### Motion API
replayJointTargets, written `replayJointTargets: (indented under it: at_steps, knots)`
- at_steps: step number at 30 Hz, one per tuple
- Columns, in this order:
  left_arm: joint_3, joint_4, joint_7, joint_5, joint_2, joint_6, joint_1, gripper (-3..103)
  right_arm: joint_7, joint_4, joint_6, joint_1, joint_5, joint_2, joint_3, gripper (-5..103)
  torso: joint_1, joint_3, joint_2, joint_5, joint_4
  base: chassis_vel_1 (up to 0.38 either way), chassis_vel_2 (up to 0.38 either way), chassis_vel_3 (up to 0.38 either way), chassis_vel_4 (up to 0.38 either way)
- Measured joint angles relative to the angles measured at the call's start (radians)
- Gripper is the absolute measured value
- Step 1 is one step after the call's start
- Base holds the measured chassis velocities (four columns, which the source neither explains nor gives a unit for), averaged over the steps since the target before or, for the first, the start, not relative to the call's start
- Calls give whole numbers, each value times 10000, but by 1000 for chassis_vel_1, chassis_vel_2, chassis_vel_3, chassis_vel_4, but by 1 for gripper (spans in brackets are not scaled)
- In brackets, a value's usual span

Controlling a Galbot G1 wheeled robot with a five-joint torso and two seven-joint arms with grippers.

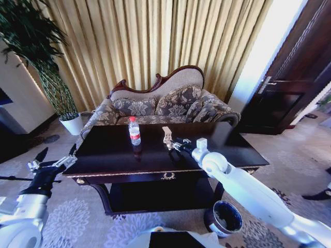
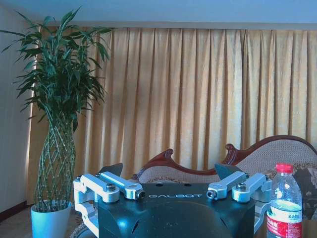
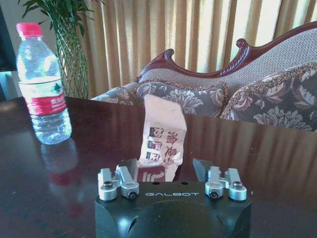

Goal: Move to the front of the table and place the trash on the table into the trash bin.

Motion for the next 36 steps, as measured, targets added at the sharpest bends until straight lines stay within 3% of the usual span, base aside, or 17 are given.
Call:
replayJointTargets:
  at_steps: [4,6,7,9,33,36]
  knots:
    - [76,0,41,36,-23,0,-40,100,-1,186,-36,-316,-124,4,128,85,-1,0,0,0,1,0,0,0,0]
    - [90,0,51,46,-22,0,-46,100,-1,162,-37,-329,-161,35,128,85,0,0,0,0,1,0,0,0,0]
    - [95,0,57,53,-21,0,-47,100,-1,135,-38,-341,-185,72,128,95,0,0,0,0,3,0,0,0,0]
    - [88,0,61,53,-15,0,-47,100,-2,138,-39,-384,-190,99,142,99,0,1,0,0,3,0,0,0,0]
    - [55,0,160,140,-78,-160,-7,100,-34,-645,186,-38,-463,382,-329,101,0,0,0,0,2,0,0,0,0]
    - [38,0,161,142,-56,-163,-12,100,-33,-692,288,-19,-483,383,-330,92,0,0,0,-1,2,0,0,0,0]
